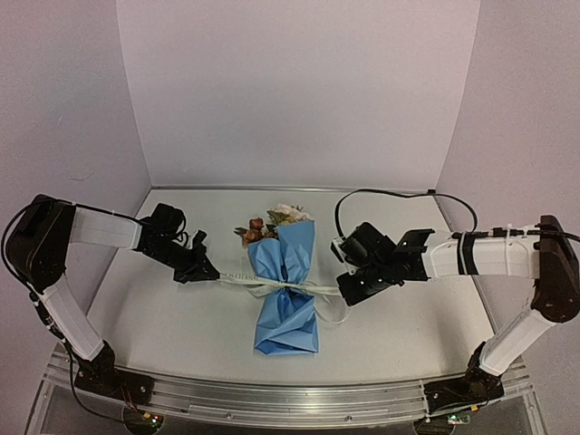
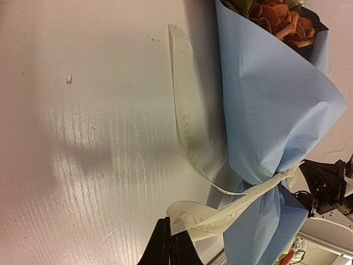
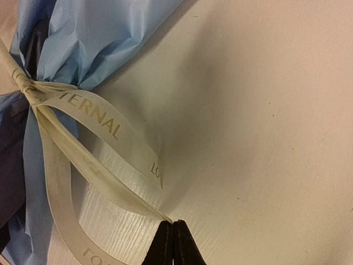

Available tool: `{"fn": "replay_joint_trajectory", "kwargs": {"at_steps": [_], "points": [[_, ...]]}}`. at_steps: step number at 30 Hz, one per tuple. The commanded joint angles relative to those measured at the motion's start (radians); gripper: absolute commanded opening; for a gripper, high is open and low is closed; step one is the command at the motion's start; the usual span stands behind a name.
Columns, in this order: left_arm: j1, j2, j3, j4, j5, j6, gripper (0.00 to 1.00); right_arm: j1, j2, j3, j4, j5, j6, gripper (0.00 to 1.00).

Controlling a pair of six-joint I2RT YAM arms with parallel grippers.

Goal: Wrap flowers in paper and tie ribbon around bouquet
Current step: Tie the half-tied ribbon around the folded bouquet, then reset both arms

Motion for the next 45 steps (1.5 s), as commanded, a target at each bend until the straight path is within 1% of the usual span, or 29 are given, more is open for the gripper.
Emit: {"fn": "replay_joint_trajectory", "kwargs": {"at_steps": [1, 4, 8, 14, 17, 19, 21, 22, 25, 27, 29, 31, 32, 34, 35, 36, 37, 38, 45], "points": [[0.059, -0.003, -0.013, -0.025, -0.175, 0.018, 0.0, -0.053, -0.032, -0.09, -0.219, 0.138, 0.063, 0.0], [0.067, 0.001, -0.018, -0.019, -0.167, 0.025, 0.0, -0.063, -0.044, -0.112, -0.219, 0.126, 0.064, 0.0], [0.059, 0.006, -0.028, 0.021, -0.124, 0.023, 0.0, -0.044, -0.038, -0.1, -0.215, 0.061, 0.075, 0.0], [-0.029, -0.002, 0.018, 0.024, -0.113, 0.037, 0.0, 0.001, -0.005, -0.035, -0.211, -0.012, 0.109, 0.0], [-0.044, -0.009, 0.031, 0.016, -0.128, 0.033, 0.01, 0.01, -0.008, -0.022, -0.194, -0.046, 0.135, 0.0], [-0.044, -0.019, 0.036, 0.011, -0.141, 0.034, 0.02, 0.018, -0.015, -0.012, -0.188, -0.065, 0.147, 0.04], [-0.044, -0.026, 0.044, 0.002, -0.158, 0.038, 0.05, 0.023, -0.024, -0.006, -0.184, -0.07, 0.153, 0.18], [-0.044, -0.031, 0.048, -0.001, -0.168, 0.038, 0.07, 0.024, -0.03, -0.004, -0.178, -0.076, 0.156, 0.24], [-0.044, -0.037, 0.063, -0.007, -0.184, 0.045, 0.16, 0.025, -0.051, -0.007, -0.161, -0.082, 0.158, 0.34], [-0.044, -0.041, 0.077, -0.008, -0.178, 0.05, 0.3, 0.025, -0.075, -0.01, -0.16, -0.054, 0.154, 0.42], [-0.044, -0.058, 0.086, -0.012, -0.176, 0.052, 0.4, 0.024, -0.102, -0.017, -0.16, -0.006, 0.138, 0.51], [-0.044, -0.087, 0.094, -0.021, -0.193, 0.061, 0.52, 0.021, -0.138, -0.023, -0.16, 0.04, 0.12, 0.59], [-0.044, -0.105, 0.099, -0.026, -0.204, 0.066, 0.58, 0.017, -0.159, -0.027, -0.16, 0.069, 0.114, 0.64], [-0.044, -0.14, 0.112, -0.031, -0.22, 0.08, 0.66, 0.004, -0.199, -0.031, -0.161, 0.124, 0.123, 0.83], [-0.044, -0.156, 0.119, -0.028, -0.223, 0.086, 0.74, -0.008, -0.217, -0.031, -0.163, 0.136, 0.141, 0.91], [-0.044, -0.173, 0.123, -0.02, -0.225, 0.088, 0.87, -0.025, -0.233, -0.032, -0.164, 0.142, 0.159, 0.97], [-0.044, -0.191, 0.128, -0.01, -0.226, 0.09, 0.96, -0.037, -0.25, -0.033, -0.165, 0.147, 0.171, 0.98], [-0.044, -0.207, 0.133, -0.004, -0.228, 0.091, 0.99, -0.046, -0.268, -0.035, -0.165, 0.162, 0.175, 0.98], [-0.044, -0.344, 0.156, 0.035, -0.289, 0.076, 1.0, -0.051, -0.422, -0.104, -0.166, 0.338, 0.165, 0.98]]}}
